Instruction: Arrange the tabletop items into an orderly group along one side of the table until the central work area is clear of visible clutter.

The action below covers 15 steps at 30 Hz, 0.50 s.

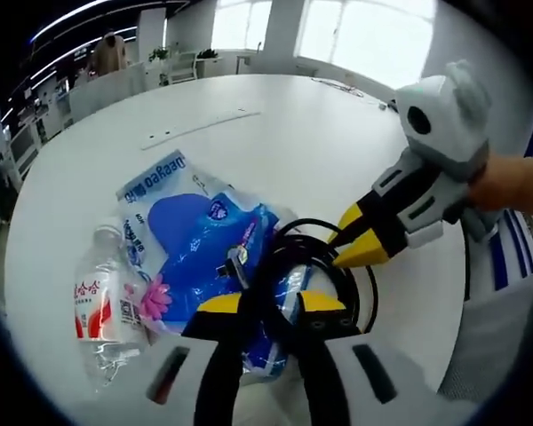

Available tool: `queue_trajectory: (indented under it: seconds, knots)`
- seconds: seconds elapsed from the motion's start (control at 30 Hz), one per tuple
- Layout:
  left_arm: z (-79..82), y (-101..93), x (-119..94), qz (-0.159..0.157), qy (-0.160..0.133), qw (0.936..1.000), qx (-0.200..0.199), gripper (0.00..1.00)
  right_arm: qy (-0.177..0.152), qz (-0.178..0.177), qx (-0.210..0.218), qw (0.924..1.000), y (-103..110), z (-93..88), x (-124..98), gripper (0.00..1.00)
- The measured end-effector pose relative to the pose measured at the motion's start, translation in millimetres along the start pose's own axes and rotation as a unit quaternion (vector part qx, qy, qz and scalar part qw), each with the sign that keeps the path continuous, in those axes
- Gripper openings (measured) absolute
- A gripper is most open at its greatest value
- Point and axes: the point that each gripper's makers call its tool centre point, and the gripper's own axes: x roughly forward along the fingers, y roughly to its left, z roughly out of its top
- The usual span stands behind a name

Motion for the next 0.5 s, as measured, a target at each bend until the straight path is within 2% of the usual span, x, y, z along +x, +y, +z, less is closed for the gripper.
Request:
queue_trajectory:
  seconds: [0.27, 0.5]
  knots:
    - [-0.8, 3.0, 2.3, 0.015, 0.007, 0.9997, 0.018, 0.15, -0.007, -0.008, 0.036, 0.9993, -3.9, -0.1, 1.9, 0.04]
    - [1.2, 2.3, -1.2, 0.017, 0.002, 0.9998, 0.01, 0.11, -0.02, -0.004, 0.063, 0.9978, -3.4, 4.8, -6.1, 0.0]
